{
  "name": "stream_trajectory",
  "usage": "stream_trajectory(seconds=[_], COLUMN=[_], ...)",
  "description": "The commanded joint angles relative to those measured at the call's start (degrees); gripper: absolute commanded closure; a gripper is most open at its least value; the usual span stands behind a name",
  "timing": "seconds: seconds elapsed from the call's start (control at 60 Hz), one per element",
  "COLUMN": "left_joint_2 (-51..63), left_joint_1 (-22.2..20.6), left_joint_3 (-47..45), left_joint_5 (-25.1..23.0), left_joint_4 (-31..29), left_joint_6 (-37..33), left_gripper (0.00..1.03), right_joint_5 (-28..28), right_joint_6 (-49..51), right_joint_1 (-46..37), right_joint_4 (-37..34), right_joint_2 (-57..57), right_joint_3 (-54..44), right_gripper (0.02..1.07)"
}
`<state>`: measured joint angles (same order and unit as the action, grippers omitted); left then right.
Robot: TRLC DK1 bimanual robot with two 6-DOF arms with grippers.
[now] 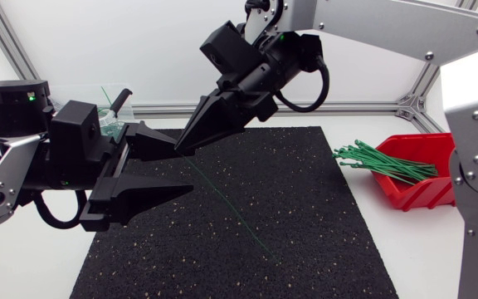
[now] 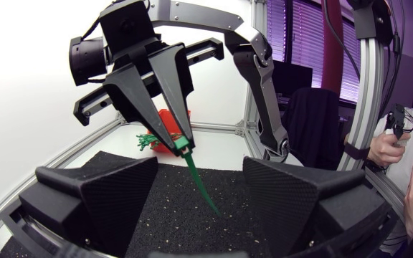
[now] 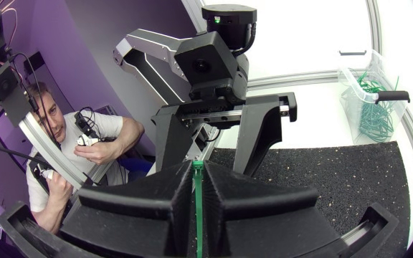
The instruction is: Take a green cable tie from the red box, thread the tail through the head to close it, then place it in the transparent bin on the left.
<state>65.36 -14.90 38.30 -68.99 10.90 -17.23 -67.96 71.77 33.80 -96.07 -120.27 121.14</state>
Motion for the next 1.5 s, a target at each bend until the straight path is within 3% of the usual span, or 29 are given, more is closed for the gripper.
stream_trajectory(seconds=[0.0,0.15,0.317,0.433,0.7,0.833,1.0,1.067,1.2,1.317,1.483], left_joint_2=[1.1,2.0,2.3,2.3,0.6,0.2,-0.1,-0.2,-0.5,-0.9,-1.4], left_joint_1=[-0.7,-0.9,-0.9,-0.9,-1.4,-2.2,-2.5,-2.7,-3.2,-3.6,-4.0], left_joint_3=[0.9,0.5,0.5,0.2,-1.7,-2.2,-2.4,-2.5,-2.7,-3.0,-3.3], left_joint_5=[-1.0,-1.3,-1.5,-1.8,-3.4,-3.6,-3.6,-3.6,-3.8,-3.9,-4.2], left_joint_4=[1.5,2.7,4.0,5.9,8.1,8.6,8.7,8.7,8.7,8.8,8.7], left_joint_6=[1.9,2.3,3.3,4.8,5.5,5.5,5.5,5.5,5.5,5.5,5.5], left_gripper=[0.27,0.44,0.49,0.61,0.61,0.75,0.75,0.80,0.81,0.91,0.92], right_joint_5=[-0.9,-0.9,-1.1,-1.4,-1.7,-1.7,-1.9,-1.9,-2.0,-2.3,-2.4], right_joint_6=[2.1,2.9,3.3,3.9,5.0,5.4,6.0,6.3,6.8,7.1,7.2], right_joint_1=[0.1,0.0,0.3,0.5,0.4,0.4,0.6,0.5,0.3,0.5,0.5], right_joint_4=[-8.3,-8.3,-8.3,-8.3,-8.7,-8.8,-8.8,-8.8,-8.7,-8.7,-8.4], right_joint_2=[2.1,3.4,3.5,3.4,4.3,5.1,6.5,6.8,7.2,7.5,7.5], right_joint_3=[-2.0,-3.1,-3.6,-4.2,-5.8,-6.7,-8.3,-8.7,-9.7,-10.1,-10.2], right_gripper=[1.01,1.01,1.01,1.01,1.01,1.01,1.01,1.01,1.01,1.01,1.01])
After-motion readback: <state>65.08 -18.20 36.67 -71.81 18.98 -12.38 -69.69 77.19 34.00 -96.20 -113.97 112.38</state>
